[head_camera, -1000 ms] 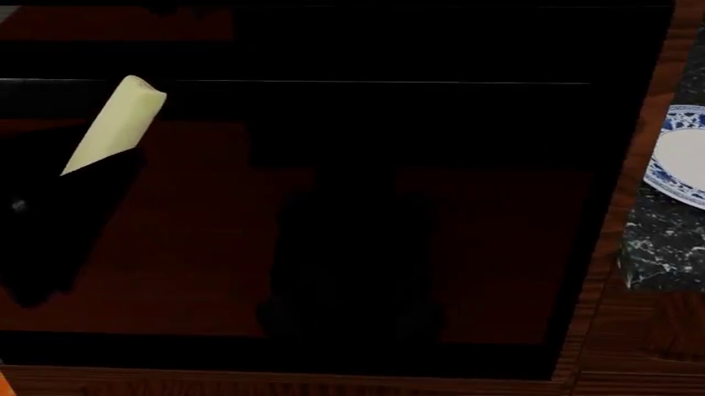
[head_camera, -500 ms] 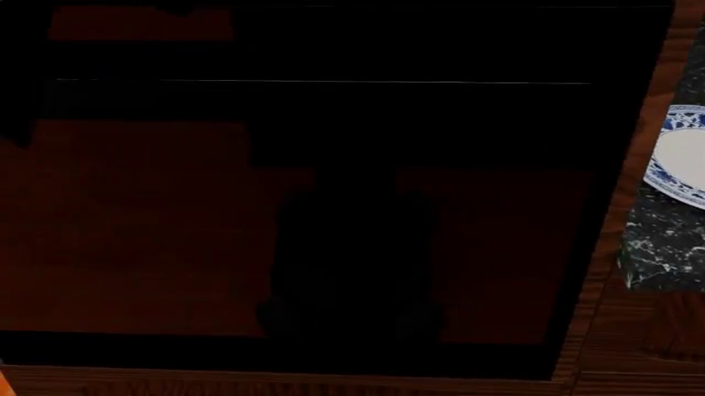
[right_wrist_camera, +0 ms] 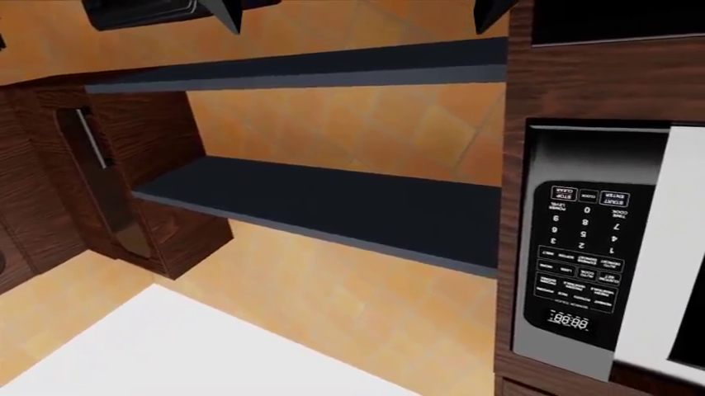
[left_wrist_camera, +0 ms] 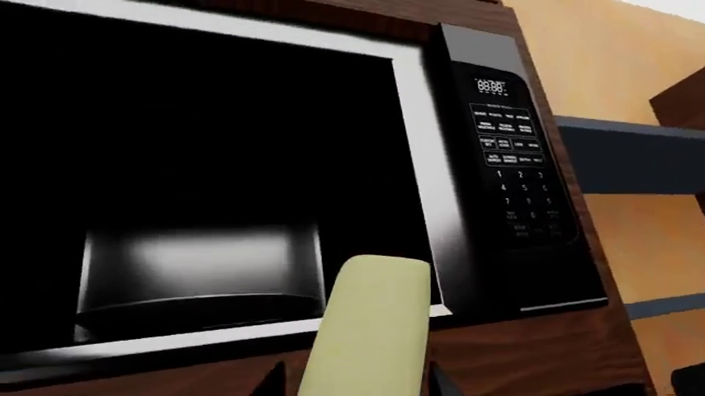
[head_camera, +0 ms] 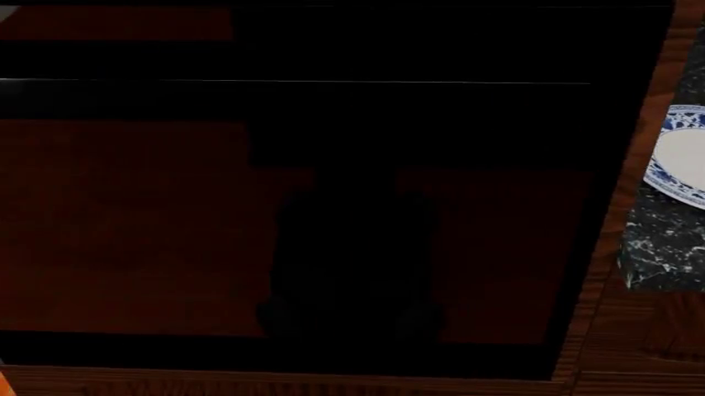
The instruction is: Pick the butter stick from the counter and place it in the microwave.
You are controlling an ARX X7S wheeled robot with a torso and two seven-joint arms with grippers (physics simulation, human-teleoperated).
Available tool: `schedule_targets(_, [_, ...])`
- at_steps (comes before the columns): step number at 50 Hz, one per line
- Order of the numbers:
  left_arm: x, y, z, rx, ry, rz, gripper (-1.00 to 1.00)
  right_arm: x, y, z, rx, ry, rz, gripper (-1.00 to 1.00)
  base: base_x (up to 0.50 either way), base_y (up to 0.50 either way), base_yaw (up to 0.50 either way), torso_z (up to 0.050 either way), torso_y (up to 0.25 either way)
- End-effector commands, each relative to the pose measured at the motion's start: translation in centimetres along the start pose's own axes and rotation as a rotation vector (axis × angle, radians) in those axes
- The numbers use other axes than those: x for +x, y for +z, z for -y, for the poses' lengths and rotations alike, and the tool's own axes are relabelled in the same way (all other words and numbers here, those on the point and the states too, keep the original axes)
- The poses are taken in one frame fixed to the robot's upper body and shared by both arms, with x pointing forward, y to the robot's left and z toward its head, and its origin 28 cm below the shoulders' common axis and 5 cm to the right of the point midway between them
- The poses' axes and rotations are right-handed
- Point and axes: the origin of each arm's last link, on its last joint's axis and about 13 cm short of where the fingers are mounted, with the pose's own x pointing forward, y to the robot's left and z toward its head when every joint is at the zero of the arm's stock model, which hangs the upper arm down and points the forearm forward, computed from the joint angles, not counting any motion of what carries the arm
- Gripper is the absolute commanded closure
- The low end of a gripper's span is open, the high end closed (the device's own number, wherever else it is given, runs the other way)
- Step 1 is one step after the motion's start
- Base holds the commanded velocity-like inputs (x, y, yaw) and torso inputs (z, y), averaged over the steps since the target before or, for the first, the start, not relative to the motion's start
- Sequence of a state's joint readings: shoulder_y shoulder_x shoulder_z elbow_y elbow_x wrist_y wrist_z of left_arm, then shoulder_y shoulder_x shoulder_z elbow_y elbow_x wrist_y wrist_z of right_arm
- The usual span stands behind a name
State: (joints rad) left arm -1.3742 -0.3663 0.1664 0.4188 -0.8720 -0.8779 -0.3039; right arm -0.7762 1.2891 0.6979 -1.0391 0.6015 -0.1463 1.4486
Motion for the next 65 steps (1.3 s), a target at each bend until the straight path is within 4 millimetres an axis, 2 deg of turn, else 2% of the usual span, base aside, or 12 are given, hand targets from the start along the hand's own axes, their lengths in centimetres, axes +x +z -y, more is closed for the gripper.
schedule_targets(1, [3.2, 3.3, -0.3, 0.058, 0.071, 0.091, 1.0, 0.0, 0.2, 0.1, 0.009, 0.012, 0.029, -1.0, 0.0, 0.0, 0.0, 0.0, 0.0])
schedule_targets(17, [7.7, 6.5, -1.6, 0.125, 0.164, 0.079, 1.0, -0.2, 0.2, 0.0, 0.02, 0.022, 0.03, -1.0, 0.0, 0.0, 0.0, 0.0, 0.0])
schedule_targets(37, [13.8, 11.0, -1.2, 0.146, 0.17, 0.135, 1.0, 0.0, 0.3, 0.0, 0.025, 0.026, 0.033, -1.0, 0.0, 0.0, 0.0, 0.0, 0.001])
schedule_targets(46, [16.7, 11.6, -2.1, 0.193, 0.224, 0.122, 1.0, -0.1, 0.3, 0.0, 0.027, 0.026, 0.031, -1.0, 0.0, 0.0, 0.0, 0.0, 0.0])
schedule_targets(65, [16.8, 11.6, -2.0, 0.191, 0.268, 0.088, 1.0, -0.2, 0.2, 0.0, 0.024, 0.028, 0.031, -1.0, 0.0, 0.0, 0.0, 0.0, 0.0])
